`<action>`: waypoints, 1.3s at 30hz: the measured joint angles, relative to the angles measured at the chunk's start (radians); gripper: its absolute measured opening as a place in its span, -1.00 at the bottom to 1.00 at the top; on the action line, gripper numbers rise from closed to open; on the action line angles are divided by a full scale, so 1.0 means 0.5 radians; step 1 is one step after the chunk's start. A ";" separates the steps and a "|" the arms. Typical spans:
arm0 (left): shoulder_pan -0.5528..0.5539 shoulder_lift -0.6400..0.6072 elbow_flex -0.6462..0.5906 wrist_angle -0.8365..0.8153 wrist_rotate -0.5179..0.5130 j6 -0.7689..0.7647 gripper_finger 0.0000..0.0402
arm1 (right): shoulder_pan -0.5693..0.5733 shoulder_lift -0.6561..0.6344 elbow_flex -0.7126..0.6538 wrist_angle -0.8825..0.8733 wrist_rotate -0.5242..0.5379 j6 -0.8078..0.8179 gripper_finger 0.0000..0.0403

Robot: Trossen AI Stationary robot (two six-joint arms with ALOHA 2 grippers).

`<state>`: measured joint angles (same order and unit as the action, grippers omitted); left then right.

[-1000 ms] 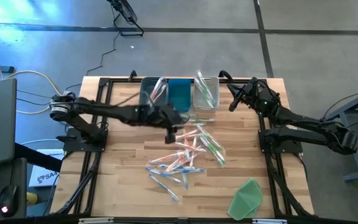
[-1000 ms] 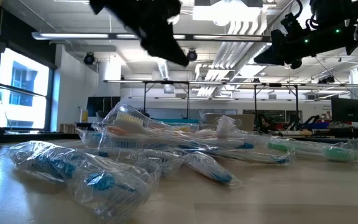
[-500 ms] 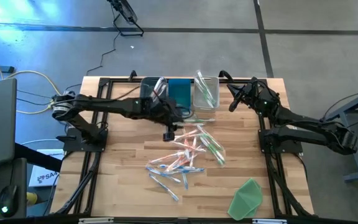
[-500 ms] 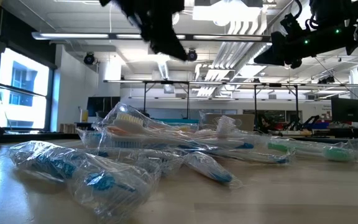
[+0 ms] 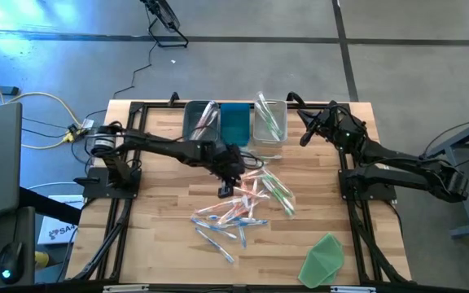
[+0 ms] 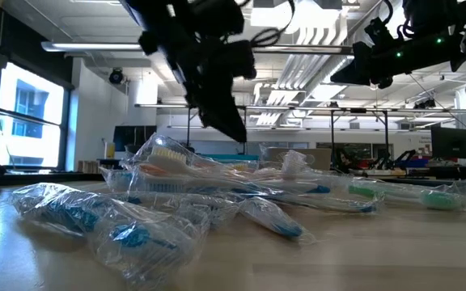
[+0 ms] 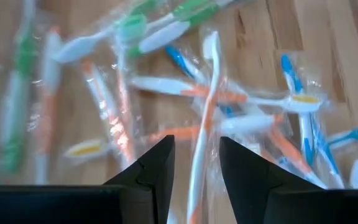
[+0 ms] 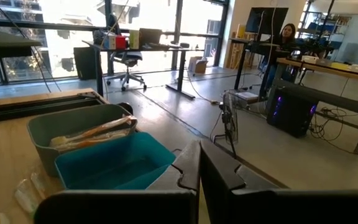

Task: Pick & Place Toothbrushes
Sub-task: Put the orange toothbrush into the dark blue bin

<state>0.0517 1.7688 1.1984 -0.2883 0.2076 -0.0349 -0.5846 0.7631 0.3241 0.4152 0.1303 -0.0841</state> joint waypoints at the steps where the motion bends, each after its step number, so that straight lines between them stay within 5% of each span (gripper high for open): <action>1: -0.001 0.023 -0.001 -0.014 0.019 -0.001 -0.38 | 0.000 0.000 0.000 0.001 0.001 0.000 -0.99; 22: -0.012 0.103 0.001 0.052 0.140 -0.163 -0.38 | 0.000 -0.001 0.000 0.001 0.001 0.000 -0.99; 39: -0.042 0.143 0.001 0.061 -0.028 -0.158 -0.38 | -0.001 -0.001 0.000 -0.020 -0.007 0.000 -0.99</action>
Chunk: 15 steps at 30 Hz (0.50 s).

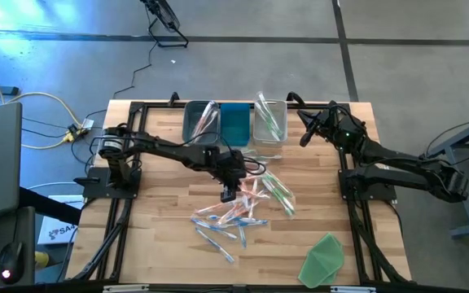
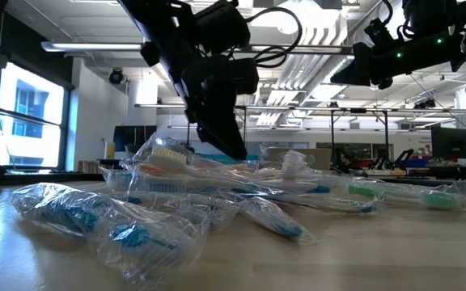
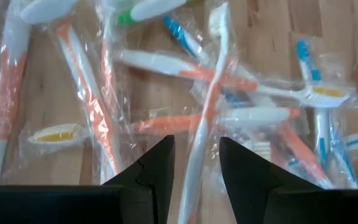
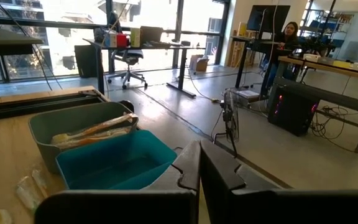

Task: Pick & Place Toothbrushes
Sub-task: Put the orange toothbrush into the dark blue bin

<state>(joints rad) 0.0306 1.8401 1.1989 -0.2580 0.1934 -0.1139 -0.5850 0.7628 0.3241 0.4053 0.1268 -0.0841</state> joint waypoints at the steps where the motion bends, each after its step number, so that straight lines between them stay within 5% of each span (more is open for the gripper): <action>1: -0.001 0.014 0.004 0.019 0.000 0.001 -0.38 | 0.000 0.000 0.000 -0.001 0.000 0.000 -0.99; 15: -0.026 0.101 -0.005 -0.074 -0.010 -0.092 -0.38 | 0.000 0.000 0.000 0.000 0.001 -0.004 -0.99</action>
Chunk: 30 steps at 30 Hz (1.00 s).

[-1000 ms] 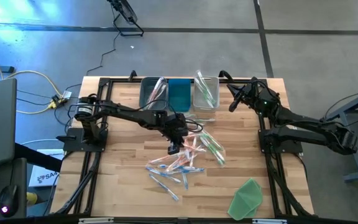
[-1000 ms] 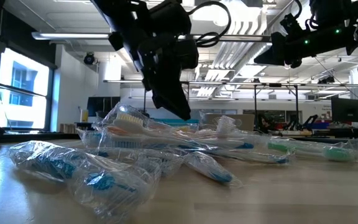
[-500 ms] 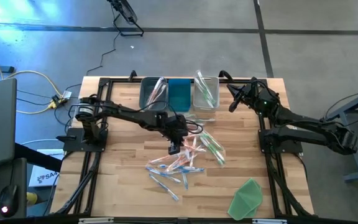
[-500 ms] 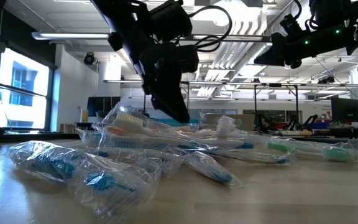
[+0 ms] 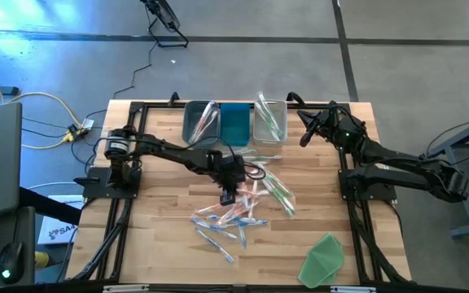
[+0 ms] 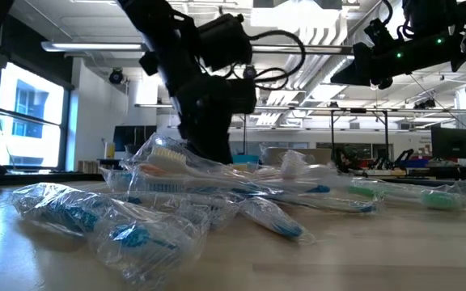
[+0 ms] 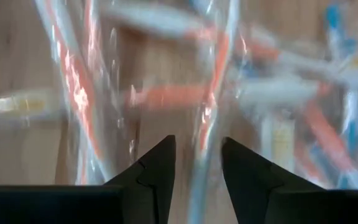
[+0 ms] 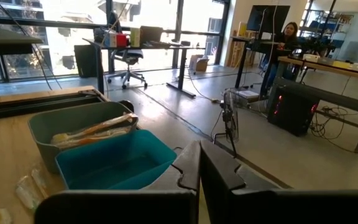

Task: Pick & Place Toothbrushes
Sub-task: Put the orange toothbrush into the dark blue bin

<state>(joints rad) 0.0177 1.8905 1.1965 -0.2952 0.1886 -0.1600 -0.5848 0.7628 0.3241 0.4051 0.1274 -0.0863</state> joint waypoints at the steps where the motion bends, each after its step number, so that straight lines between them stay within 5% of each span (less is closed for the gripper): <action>1: 0.000 0.020 0.005 0.036 0.001 -0.005 -0.38 | 0.000 0.000 0.000 -0.001 -0.001 0.001 -0.99; 12: 0.000 0.031 0.005 0.022 0.002 -0.021 -0.41 | 0.000 0.000 0.000 0.000 0.000 0.004 -0.99; 23: 0.003 0.031 0.005 0.029 0.028 -0.065 -0.85 | 0.000 0.000 0.000 0.000 0.000 0.004 -0.99; 30: 0.004 0.011 0.005 -0.007 0.027 -0.063 -0.92 | 0.000 0.000 0.000 -0.010 0.000 0.004 -0.99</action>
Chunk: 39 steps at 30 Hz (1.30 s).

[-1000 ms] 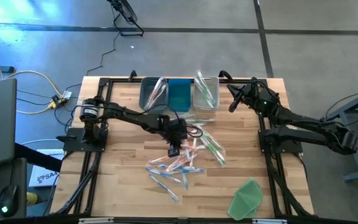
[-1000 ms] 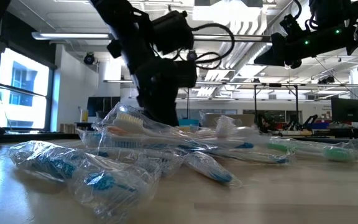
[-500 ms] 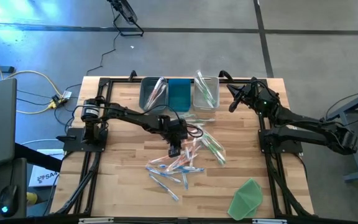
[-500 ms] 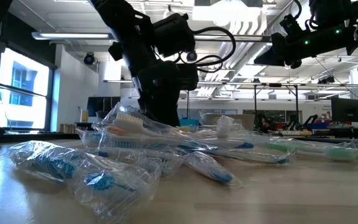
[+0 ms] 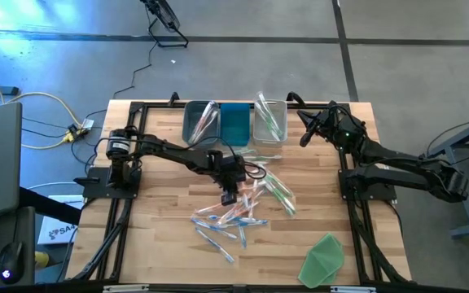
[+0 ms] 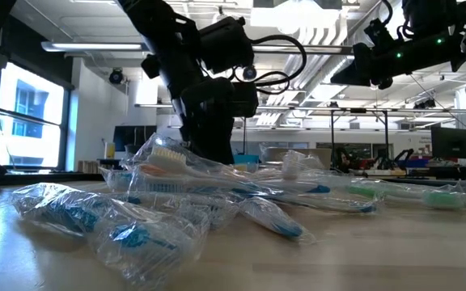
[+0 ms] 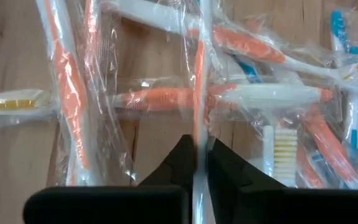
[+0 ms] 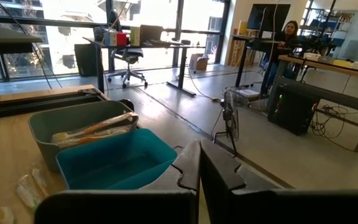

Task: Pick & Place Toothbrushes
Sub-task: Put the orange toothbrush into the dark blue bin

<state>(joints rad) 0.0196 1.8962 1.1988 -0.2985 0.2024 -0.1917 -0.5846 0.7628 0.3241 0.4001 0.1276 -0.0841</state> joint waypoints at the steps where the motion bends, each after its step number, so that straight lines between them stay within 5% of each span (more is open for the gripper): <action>1: 0.000 -0.019 0.000 -0.045 0.000 0.000 -0.92 | 0.000 0.000 0.000 -0.001 0.000 0.000 -0.99; 14: 0.232 -0.607 0.002 -0.380 -0.056 0.021 -0.92 | -0.001 0.001 0.000 -0.004 0.002 0.000 -0.99; 24: 0.501 -1.062 0.000 -0.614 -0.345 0.007 -0.91 | -0.001 0.000 0.000 -0.009 0.003 -0.006 -0.99; 39: 0.932 -1.139 0.001 -0.533 -0.801 -0.133 -0.91 | -0.001 0.000 0.000 -0.020 0.002 -0.022 -0.99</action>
<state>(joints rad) 0.4857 1.3266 1.1992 -0.5648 -0.1979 -0.2581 -0.5850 0.7628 0.3241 0.3901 0.1284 -0.0950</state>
